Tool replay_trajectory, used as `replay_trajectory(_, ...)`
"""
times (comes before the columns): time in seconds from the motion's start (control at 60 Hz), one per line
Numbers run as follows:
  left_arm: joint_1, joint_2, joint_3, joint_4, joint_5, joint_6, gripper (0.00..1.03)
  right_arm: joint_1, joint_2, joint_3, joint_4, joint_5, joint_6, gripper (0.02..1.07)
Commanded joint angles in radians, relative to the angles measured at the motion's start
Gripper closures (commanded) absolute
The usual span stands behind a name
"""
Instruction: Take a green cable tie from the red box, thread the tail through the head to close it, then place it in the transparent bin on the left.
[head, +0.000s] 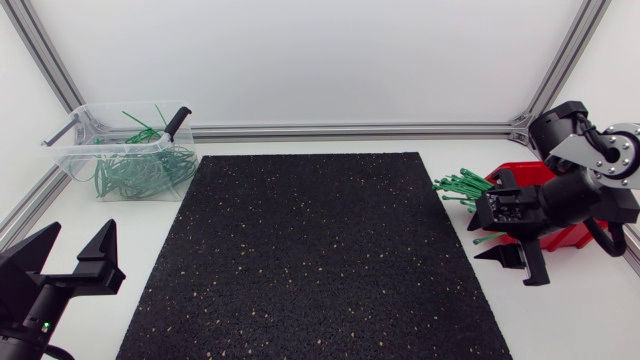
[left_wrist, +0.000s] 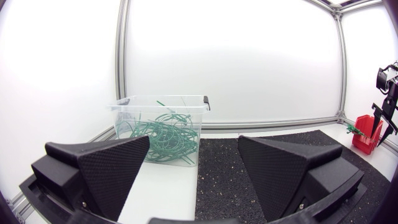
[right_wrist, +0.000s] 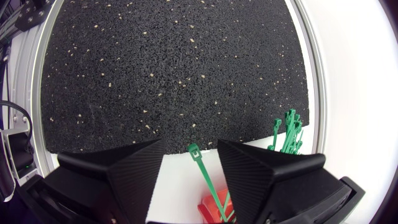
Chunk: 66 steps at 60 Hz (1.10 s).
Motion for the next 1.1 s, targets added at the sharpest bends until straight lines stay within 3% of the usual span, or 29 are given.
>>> replay_trajectory(0.0, 0.000, -0.006, -0.039, -0.020, -0.002, -0.008, 0.04, -0.014, -0.022, 0.027, -0.003, 0.002, -0.004, 0.11)
replay_trajectory(0.3, 0.000, -0.006, -0.039, -0.020, -0.002, -0.007, 0.04, -0.108, -0.003, 0.135, -0.089, -0.018, -0.073, 0.12)
replay_trajectory(0.383, 0.000, -0.006, -0.039, -0.020, -0.002, -0.007, 0.04, -0.119, 0.017, 0.129, -0.109, -0.012, -0.099, 0.21)
replay_trajectory(0.517, -0.003, -0.006, -0.039, -0.020, -0.001, -0.007, 0.04, -0.119, 0.045, 0.116, -0.118, 0.007, -0.123, 0.23)
replay_trajectory(1.083, -0.004, -0.004, -0.039, -0.020, -0.002, -0.007, 0.04, -0.110, 0.186, 0.086, -0.026, 0.045, -0.146, 0.70)
